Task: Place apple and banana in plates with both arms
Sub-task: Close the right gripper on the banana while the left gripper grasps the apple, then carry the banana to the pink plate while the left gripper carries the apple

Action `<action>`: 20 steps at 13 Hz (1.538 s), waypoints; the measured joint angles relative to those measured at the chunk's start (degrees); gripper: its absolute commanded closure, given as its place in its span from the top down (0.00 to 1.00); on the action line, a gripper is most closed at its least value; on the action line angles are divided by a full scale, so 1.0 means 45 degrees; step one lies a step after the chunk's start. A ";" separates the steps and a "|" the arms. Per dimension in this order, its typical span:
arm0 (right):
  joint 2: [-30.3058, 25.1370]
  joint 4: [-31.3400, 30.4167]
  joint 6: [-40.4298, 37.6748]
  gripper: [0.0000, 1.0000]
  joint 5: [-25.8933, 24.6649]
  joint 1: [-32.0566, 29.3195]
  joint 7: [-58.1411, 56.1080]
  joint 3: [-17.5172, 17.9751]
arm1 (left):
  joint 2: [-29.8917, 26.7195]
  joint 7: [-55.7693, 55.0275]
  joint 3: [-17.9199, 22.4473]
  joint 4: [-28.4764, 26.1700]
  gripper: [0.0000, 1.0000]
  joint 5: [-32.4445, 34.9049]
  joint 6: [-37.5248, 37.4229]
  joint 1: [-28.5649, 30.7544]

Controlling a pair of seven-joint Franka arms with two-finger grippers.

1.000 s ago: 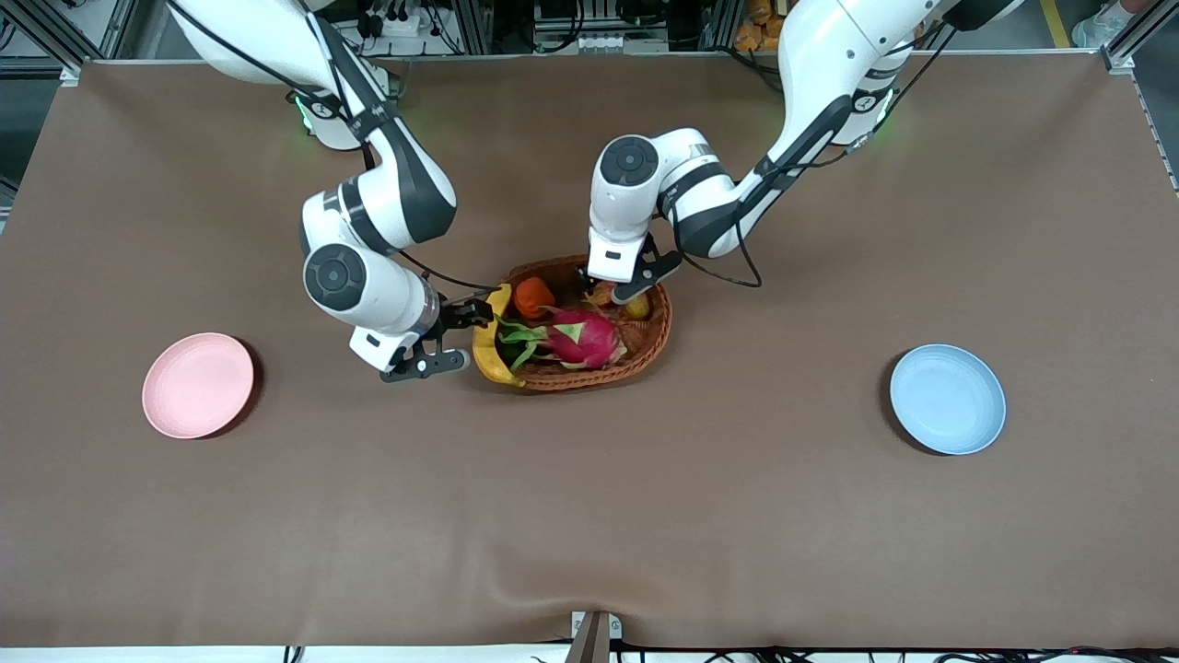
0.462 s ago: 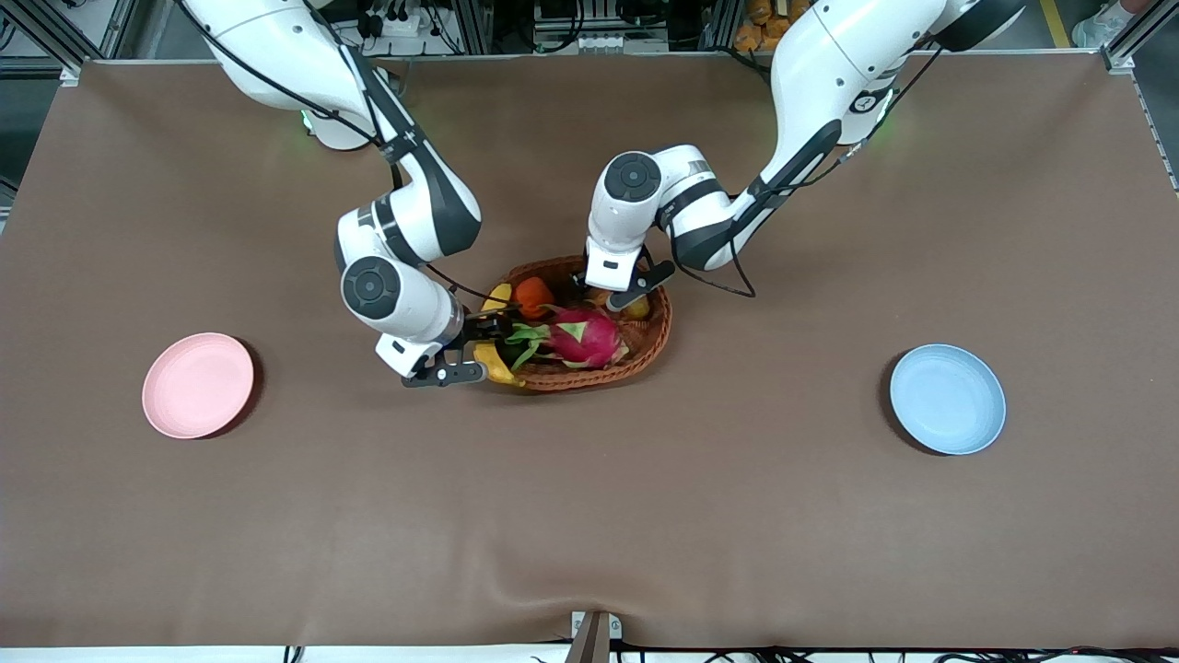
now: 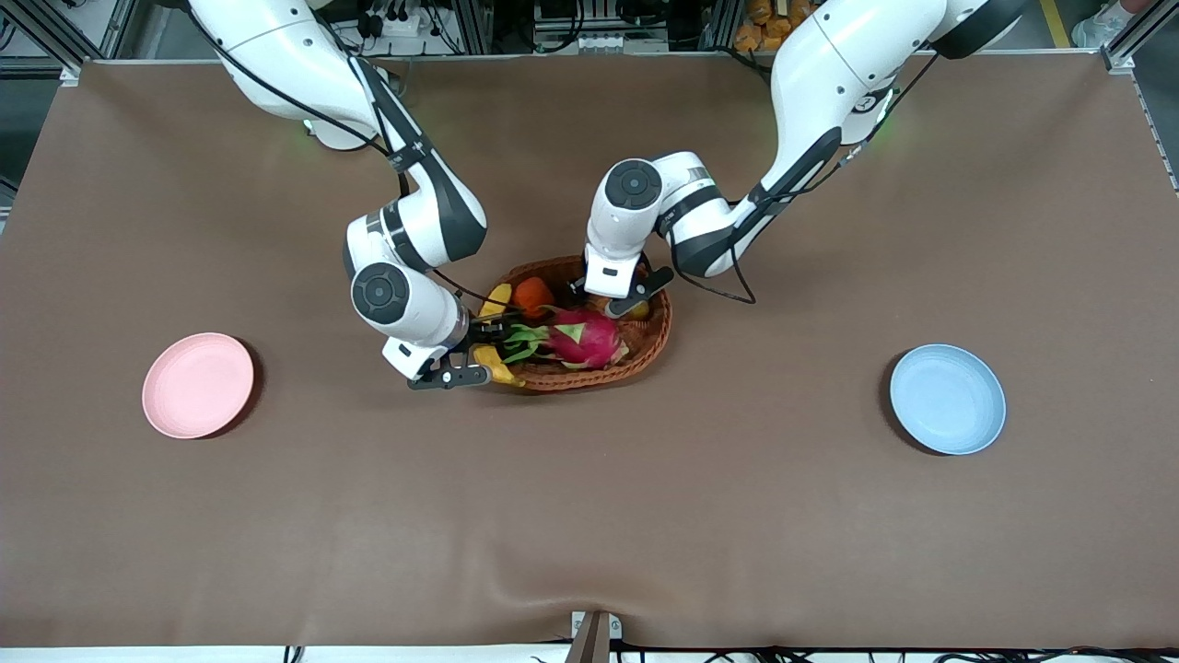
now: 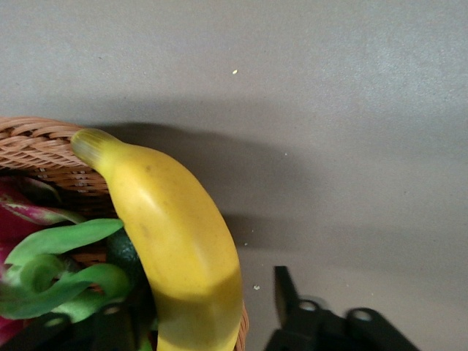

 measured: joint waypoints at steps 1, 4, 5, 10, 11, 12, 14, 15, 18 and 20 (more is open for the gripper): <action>0.0000 0.0012 0.0000 0.00 0.0002 0.0000 0.0006 0.0001 | -0.0039 0.0000 -0.0007 0.0171 0.00 0.0000 0.0002 0.0078; 0.0012 0.0071 0.0000 0.00 0.0017 -0.0004 0.0059 -0.0008 | -0.0903 0.0000 -0.0048 0.0537 0.00 0.0000 -0.0042 0.0442; 0.0012 0.0096 0.0000 0.00 0.0019 -0.0009 0.0069 -0.0016 | -0.1383 0.0004 -0.0055 0.0561 0.00 0.0000 -0.0269 0.0568; -0.0530 0.0446 -0.0634 0.00 0.0019 -0.0025 0.0339 -0.0082 | -0.2496 0.0690 -0.0090 0.1652 0.00 0.0000 -0.3085 0.0668; -0.0827 0.0516 -0.0942 0.00 0.0018 -0.0025 0.0434 -0.0085 | -0.2583 0.1154 -0.0091 0.1932 0.00 0.0000 -0.3675 0.0727; -0.1157 0.0590 -0.1281 0.00 0.0019 -0.0027 0.0472 -0.0095 | -0.2724 0.1676 -0.0100 0.2159 0.00 -0.0069 -0.4119 0.0885; -0.1826 0.0671 -0.1905 0.00 0.0017 -0.0102 0.0489 -0.0164 | -0.3076 0.3038 -0.0125 0.2479 0.00 -0.0721 -0.4611 0.1447; -0.2126 0.0688 -0.2192 0.00 0.0011 -0.0277 0.0489 -0.0223 | -0.3240 0.3721 -0.0138 0.2570 0.00 -0.1036 -0.4838 0.1782; -0.2932 0.0720 -0.3301 0.00 -0.0061 -0.1588 0.0315 -0.0322 | -0.3606 0.5804 -0.0153 0.2611 0.00 -0.1838 -0.5337 0.2848; -0.3454 0.0720 -0.4425 0.00 -0.0148 -0.2763 -0.0400 -0.0361 | -0.3679 0.7388 -0.0152 0.2610 0.00 -0.2087 -0.5721 0.3650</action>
